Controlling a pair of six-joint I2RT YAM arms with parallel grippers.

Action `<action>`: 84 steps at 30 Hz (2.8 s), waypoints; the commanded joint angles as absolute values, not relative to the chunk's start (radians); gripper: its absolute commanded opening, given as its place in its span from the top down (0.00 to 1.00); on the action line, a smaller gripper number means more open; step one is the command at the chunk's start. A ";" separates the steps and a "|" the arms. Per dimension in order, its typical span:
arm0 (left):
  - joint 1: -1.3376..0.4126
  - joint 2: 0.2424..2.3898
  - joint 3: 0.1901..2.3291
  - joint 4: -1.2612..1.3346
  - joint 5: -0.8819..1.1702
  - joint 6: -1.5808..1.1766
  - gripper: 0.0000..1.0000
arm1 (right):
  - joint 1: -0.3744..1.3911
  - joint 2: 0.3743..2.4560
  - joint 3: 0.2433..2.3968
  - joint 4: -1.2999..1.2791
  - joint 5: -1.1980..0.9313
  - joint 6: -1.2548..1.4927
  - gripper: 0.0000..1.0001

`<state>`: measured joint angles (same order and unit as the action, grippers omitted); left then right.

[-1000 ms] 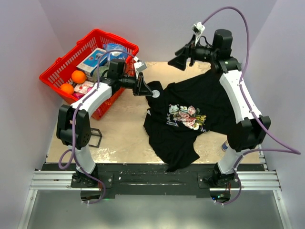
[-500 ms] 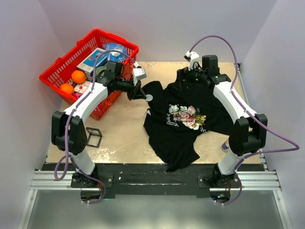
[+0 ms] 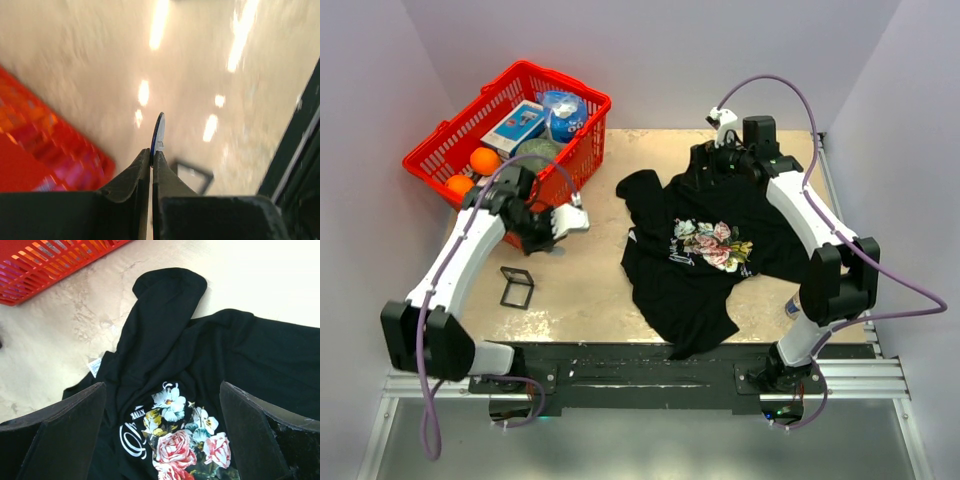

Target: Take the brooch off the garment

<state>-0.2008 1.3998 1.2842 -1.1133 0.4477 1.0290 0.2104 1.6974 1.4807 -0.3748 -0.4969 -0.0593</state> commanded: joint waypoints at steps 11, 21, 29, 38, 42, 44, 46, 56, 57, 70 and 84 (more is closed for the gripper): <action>0.037 1.209 0.940 -1.189 0.038 1.212 1.00 | 0.216 1.747 1.526 -0.318 -0.546 -0.008 0.01; 0.041 1.158 0.793 -0.851 -0.094 1.155 1.00 | 0.216 1.779 1.562 -0.311 -0.554 -0.008 0.01; 0.041 1.195 0.796 -0.819 -0.078 1.094 1.00 | 0.216 1.795 1.559 -0.308 -0.555 0.025 0.01; 0.040 1.215 0.793 -0.833 -0.028 1.077 1.00 | 0.216 1.799 1.557 -0.301 -0.555 0.028 0.01; 0.037 1.239 0.805 -0.842 -0.006 1.060 1.00 | 0.218 1.799 1.559 -0.301 -0.557 0.028 0.01; 0.037 1.252 0.805 -0.851 -0.005 1.057 1.00 | 0.218 1.798 1.562 -0.302 -0.557 0.026 0.01; 0.037 1.255 0.805 -0.865 -0.005 1.060 1.00 | 0.216 1.799 1.562 -0.304 -0.555 0.023 0.01; 0.038 1.085 0.809 -0.911 0.026 1.038 1.00 | 0.216 1.776 1.529 -0.302 -0.551 0.011 0.01; 0.035 1.077 0.778 -0.911 0.026 1.049 1.00 | 0.218 1.779 1.529 -0.299 -0.557 0.014 0.01; 0.026 0.968 0.577 -0.622 0.011 1.081 1.00 | 0.222 1.796 1.568 -0.304 -0.560 0.018 0.01; 0.009 1.005 0.546 -0.572 0.006 1.097 1.00 | 0.227 1.770 1.532 -0.305 -0.554 0.008 0.01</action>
